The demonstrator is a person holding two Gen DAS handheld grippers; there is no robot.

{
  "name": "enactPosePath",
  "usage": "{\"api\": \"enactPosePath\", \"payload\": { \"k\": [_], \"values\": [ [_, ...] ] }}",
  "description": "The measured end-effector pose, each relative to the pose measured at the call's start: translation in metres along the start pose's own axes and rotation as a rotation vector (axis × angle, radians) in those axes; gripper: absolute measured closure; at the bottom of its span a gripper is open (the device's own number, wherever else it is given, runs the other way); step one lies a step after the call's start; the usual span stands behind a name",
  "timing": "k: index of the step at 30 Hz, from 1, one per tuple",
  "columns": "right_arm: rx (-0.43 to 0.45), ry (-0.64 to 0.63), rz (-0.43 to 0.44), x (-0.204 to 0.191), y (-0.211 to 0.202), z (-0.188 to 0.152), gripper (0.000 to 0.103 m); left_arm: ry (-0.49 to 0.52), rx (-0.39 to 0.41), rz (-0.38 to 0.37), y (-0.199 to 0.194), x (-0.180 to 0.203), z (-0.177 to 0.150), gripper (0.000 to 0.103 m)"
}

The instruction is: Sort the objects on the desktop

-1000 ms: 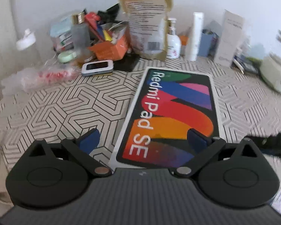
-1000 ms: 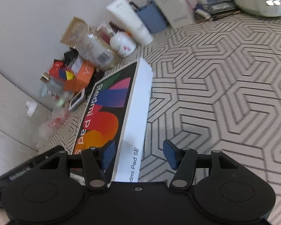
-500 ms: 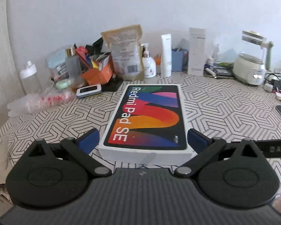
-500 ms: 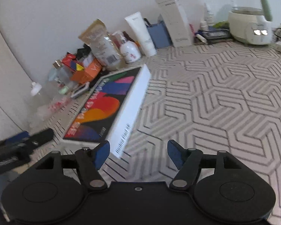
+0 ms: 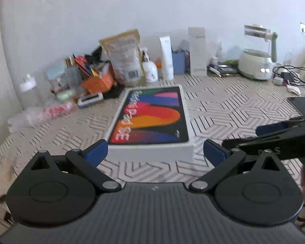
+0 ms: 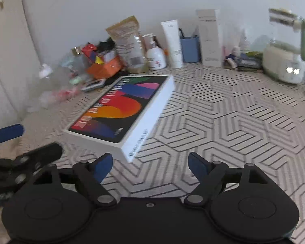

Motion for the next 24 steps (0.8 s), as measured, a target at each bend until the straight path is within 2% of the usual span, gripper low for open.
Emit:
{"api": "enactPosePath", "payload": {
  "k": [6,24],
  "values": [
    [-0.016,-0.016,0.012,-0.003,-0.001,-0.005,0.017,-0.003,-0.035,0.010,0.008,0.000,-0.005,0.001],
    [-0.008,-0.008,-0.001,0.000,-0.003,-0.005,0.017,0.003,-0.042,-0.015,0.013,0.003,-0.008,0.001]
  ]
}}
Point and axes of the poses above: each gripper's, at about its wrist camera, not at the fingertips, and y roughly the way its jaws point, x to its right, z to its top, the point moved 6 cm from there along y, roughly the way its jaws point, and after that the axes turned 10 degrees about y, right-handed, at the moved point
